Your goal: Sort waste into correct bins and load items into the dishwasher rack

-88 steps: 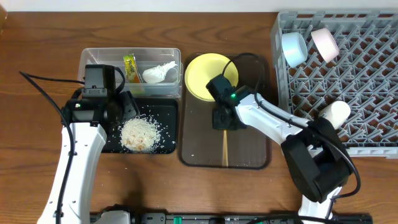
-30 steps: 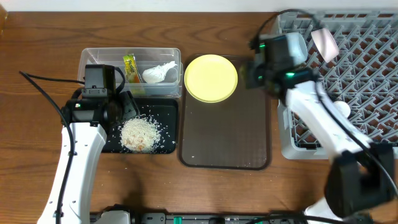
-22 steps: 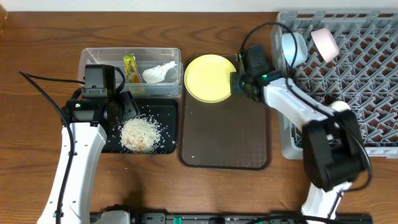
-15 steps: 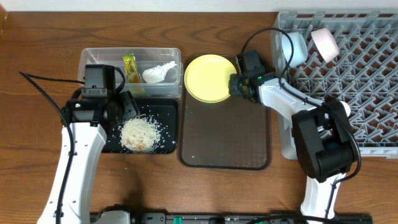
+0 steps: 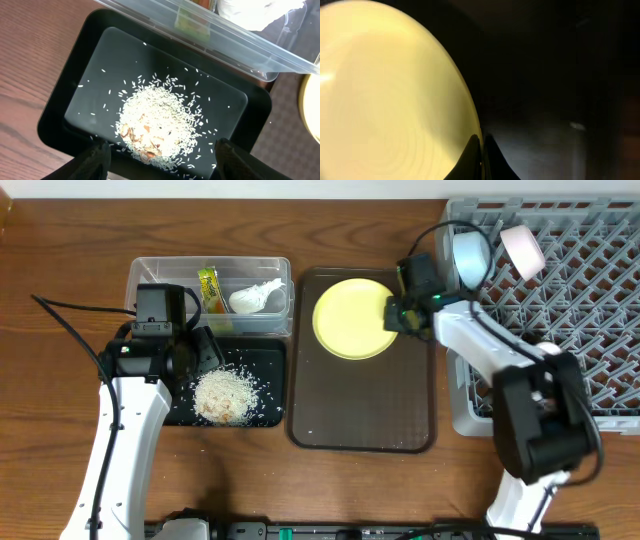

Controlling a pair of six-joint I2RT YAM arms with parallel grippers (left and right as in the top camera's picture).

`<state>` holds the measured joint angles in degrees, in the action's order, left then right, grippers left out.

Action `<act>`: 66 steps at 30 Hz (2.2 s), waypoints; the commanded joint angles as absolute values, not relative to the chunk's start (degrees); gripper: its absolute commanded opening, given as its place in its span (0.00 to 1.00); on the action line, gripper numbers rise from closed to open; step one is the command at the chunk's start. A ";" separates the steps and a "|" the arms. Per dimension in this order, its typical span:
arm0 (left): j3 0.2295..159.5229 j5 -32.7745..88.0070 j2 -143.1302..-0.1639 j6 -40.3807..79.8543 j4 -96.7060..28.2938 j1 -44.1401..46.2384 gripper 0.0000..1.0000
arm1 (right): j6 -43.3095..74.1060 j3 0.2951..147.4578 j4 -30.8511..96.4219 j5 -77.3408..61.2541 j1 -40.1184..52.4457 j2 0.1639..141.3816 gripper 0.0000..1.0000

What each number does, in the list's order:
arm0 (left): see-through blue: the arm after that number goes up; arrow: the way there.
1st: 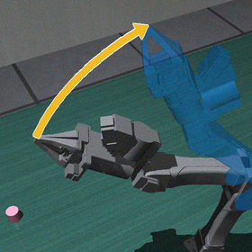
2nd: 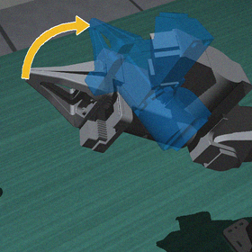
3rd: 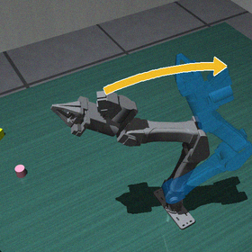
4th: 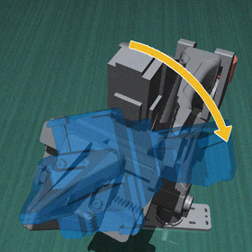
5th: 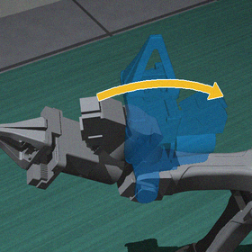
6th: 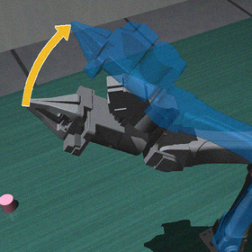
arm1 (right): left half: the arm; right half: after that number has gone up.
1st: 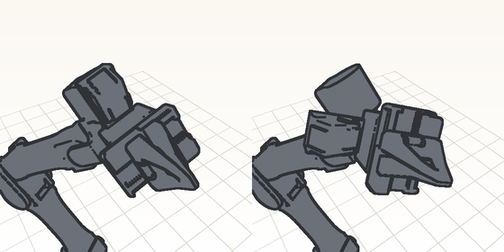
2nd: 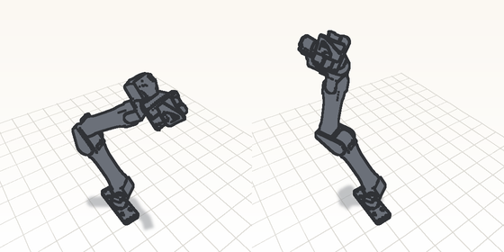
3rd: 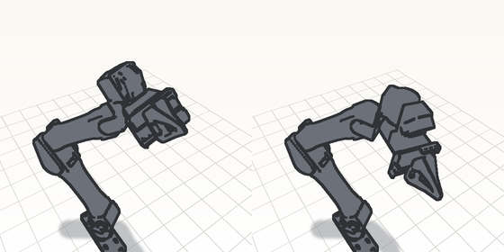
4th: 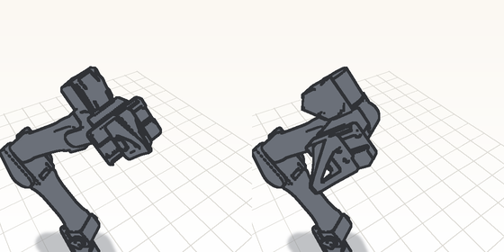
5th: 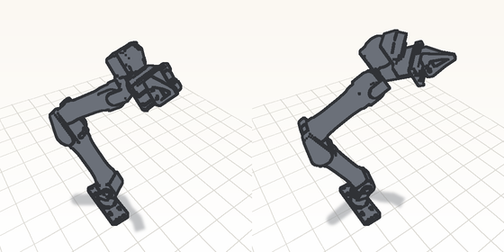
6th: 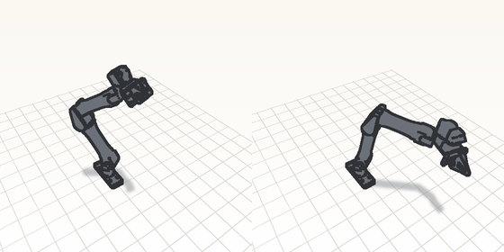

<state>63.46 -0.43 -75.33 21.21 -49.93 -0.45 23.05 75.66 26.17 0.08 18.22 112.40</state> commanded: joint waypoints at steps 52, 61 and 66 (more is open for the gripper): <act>64.25 6.15 -75.11 14.09 -47.81 -0.49 0.85 | 3.40 75.09 41.45 17.82 -2.50 83.96 0.77; 64.86 8.58 -75.11 3.66 -49.91 3.29 0.90 | -3.70 75.18 45.23 -19.42 -6.92 79.29 0.89; 64.62 8.58 -74.78 3.70 -59.20 4.05 0.89 | 0.12 74.63 54.70 -13.78 -6.96 79.09 0.99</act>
